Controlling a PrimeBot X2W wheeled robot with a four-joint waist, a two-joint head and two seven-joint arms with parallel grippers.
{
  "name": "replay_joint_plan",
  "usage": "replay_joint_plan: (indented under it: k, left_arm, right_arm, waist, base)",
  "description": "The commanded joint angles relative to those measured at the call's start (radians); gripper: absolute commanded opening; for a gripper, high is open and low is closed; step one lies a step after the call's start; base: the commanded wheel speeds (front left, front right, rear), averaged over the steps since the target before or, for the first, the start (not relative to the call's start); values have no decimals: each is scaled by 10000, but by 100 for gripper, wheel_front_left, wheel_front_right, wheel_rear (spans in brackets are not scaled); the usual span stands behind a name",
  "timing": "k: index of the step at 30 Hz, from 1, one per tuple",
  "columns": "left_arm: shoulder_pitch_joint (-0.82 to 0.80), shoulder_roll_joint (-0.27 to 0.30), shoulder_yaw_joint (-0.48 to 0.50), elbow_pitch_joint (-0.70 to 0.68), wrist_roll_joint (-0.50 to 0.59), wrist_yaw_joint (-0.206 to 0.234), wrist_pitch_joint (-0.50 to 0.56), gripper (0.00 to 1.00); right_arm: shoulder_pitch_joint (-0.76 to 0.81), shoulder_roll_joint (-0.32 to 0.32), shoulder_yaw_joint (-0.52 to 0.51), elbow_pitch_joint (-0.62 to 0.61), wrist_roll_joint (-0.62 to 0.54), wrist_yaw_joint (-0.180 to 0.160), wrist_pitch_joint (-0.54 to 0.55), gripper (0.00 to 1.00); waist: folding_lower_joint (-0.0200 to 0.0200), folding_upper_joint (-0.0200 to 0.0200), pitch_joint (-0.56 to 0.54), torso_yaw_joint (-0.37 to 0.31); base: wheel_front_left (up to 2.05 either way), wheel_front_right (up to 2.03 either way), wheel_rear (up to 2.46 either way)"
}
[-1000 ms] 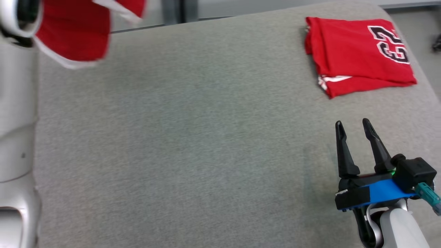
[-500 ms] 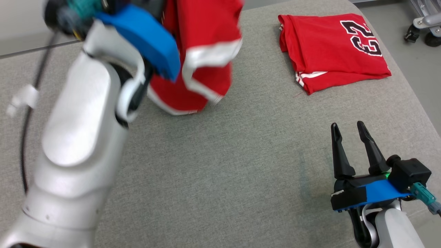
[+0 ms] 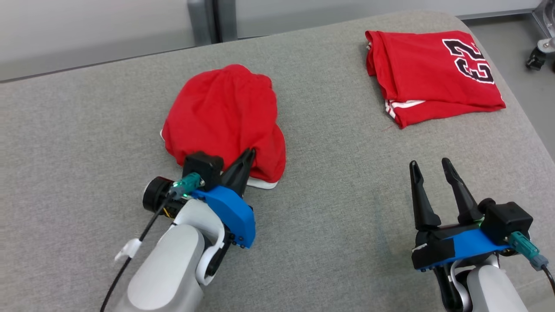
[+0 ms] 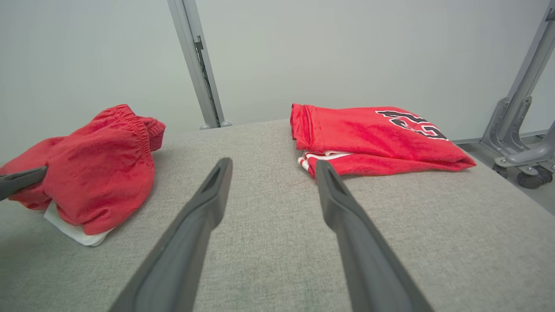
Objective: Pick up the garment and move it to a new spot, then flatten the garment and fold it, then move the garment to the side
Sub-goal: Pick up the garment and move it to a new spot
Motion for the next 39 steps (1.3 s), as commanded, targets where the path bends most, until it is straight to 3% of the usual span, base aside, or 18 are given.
replay_joint_plan:
  k: [1,2,3,10,15,20,27,39]
  left_arm:
    - [-21,15,-57,10,96,16,-139,0]
    - [23,-44,-105,29,125,35,-264,27]
    - [44,-96,-118,18,148,72,-419,100]
    - [0,15,153,-448,330,349,-1958,100]
    - [391,481,824,-896,294,873,-2735,100]
    - [1045,1069,1715,-1499,272,1462,-3085,100]
    - [2280,1659,2711,-2370,428,1797,-3154,100]
    - [4403,1105,3795,-2932,754,1635,-3161,100]
  right_arm:
    - [94,-12,-31,31,-93,1,-47,100]
    - [110,-11,-43,55,-117,1,-47,100]
    - [139,-10,-29,89,-139,1,-47,100]
    - [433,-12,-114,227,-233,1,-48,100]
    - [661,-12,-256,224,-301,1,-47,100]
    - [833,-14,-389,196,-308,1,-46,100]
    - [933,-14,-525,223,-340,1,-43,100]
    - [1335,-16,-661,395,-513,1,-19,100]
  waist:
    - [0,-2,-50,36]
    - [0,-2,-106,90]
    - [0,-2,-163,127]
    - [0,-2,-688,481]
    - [0,-2,-981,832]
    - [0,-2,-1127,1251]
    - [0,-2,-1257,1785]
    - [0,-2,-1704,2388]
  base:
    - [0,0,0]
    - [0,0,0]
    - [0,0,0]
    - [0,0,0]
    - [0,0,0]
    - [0,0,0]
    - [0,0,0]
    - [0,0,0]
